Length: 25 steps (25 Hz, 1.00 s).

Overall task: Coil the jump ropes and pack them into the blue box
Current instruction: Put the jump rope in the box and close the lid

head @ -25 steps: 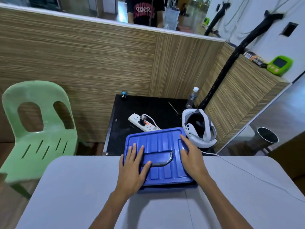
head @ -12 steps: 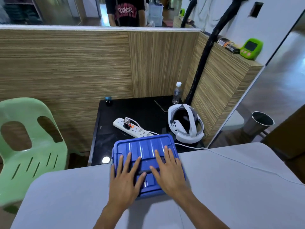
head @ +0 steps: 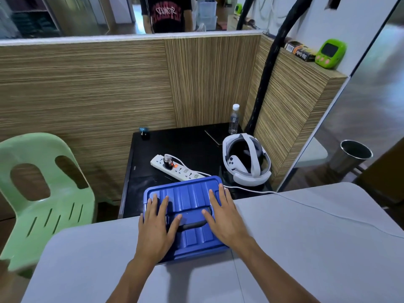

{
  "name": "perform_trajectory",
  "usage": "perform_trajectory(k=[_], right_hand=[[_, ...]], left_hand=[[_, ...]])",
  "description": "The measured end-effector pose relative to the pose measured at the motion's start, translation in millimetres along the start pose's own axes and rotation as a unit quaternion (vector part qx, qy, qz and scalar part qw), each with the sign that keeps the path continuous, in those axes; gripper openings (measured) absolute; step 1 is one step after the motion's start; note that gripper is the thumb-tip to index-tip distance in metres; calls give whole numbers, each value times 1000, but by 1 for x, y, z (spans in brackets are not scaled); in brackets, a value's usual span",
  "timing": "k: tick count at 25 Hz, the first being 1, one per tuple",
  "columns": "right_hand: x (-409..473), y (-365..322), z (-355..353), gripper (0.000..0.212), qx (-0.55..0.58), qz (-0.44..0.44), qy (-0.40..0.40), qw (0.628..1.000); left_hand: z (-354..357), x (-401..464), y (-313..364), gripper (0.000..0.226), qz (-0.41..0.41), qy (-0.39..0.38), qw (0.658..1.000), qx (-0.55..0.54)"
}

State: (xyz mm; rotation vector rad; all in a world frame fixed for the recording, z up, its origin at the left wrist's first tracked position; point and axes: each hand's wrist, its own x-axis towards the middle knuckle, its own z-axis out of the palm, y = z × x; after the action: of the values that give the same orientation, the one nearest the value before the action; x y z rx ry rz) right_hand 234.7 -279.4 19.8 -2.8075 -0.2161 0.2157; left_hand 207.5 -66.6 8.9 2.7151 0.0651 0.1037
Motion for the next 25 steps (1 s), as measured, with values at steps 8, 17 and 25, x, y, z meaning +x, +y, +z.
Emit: perform_trajectory(k=[8,17,25], right_hand=[[-17,1,15,84,-59,23,15,998],[-18,-2,24,77,-74,15,60,995],[-15,-3,25,81,-78,51,47,995]], left_hand=[[17,-19,-4,73,32,-5,996,89],[7,-17,-2,67,-14,45,999,21],[-27,-2,-13,42,-359,-12,844,-399]])
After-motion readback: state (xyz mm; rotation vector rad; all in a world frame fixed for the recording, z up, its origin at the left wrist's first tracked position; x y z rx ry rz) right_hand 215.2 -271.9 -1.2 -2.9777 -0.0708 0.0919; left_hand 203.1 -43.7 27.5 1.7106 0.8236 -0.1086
